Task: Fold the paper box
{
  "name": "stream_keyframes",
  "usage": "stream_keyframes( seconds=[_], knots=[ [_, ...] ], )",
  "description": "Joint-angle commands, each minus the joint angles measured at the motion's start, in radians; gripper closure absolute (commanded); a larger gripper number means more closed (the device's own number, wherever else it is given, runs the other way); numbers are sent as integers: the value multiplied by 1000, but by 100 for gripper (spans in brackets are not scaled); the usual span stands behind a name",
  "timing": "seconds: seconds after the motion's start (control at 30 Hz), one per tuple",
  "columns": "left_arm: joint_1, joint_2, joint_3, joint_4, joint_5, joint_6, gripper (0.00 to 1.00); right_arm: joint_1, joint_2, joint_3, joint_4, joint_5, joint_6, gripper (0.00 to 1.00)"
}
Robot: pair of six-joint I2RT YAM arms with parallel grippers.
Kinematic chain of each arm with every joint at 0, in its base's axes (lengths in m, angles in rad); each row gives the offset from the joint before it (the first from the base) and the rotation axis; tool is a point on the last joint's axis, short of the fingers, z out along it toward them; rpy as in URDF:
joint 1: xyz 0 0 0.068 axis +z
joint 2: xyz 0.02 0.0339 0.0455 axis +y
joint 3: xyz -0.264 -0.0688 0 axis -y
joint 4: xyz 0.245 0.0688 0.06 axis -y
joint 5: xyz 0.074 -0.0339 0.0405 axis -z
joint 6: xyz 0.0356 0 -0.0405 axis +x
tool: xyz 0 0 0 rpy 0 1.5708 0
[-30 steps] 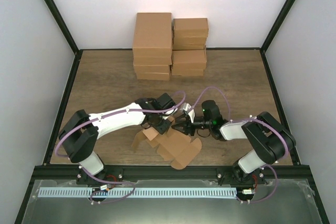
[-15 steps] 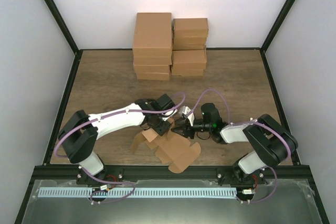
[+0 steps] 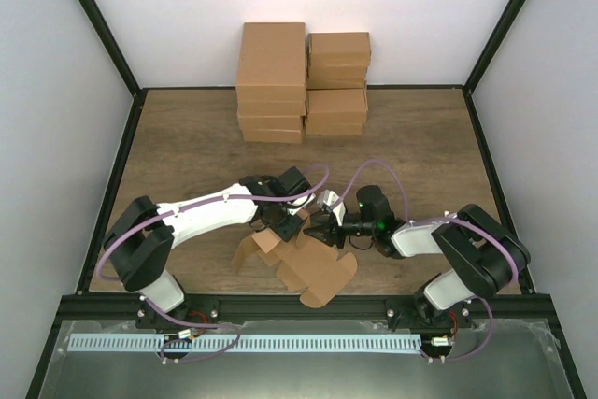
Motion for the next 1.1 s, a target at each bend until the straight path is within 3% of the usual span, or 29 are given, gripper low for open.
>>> stream_keyframes(
  seconds=[0.0,0.17,0.63,1.07],
  knots=[
    [0,-29,8,61,35,6,44,32,-22,4,61,4,-28,56],
    [1,-40,6,60,59,6,44,32,-1,12,58,76,-24,56],
    [9,-81,0,69,143,4,44,32,56,36,86,62,-28,57],
    [13,-96,-8,73,201,9,44,54,94,49,125,121,-16,66]
  ],
)
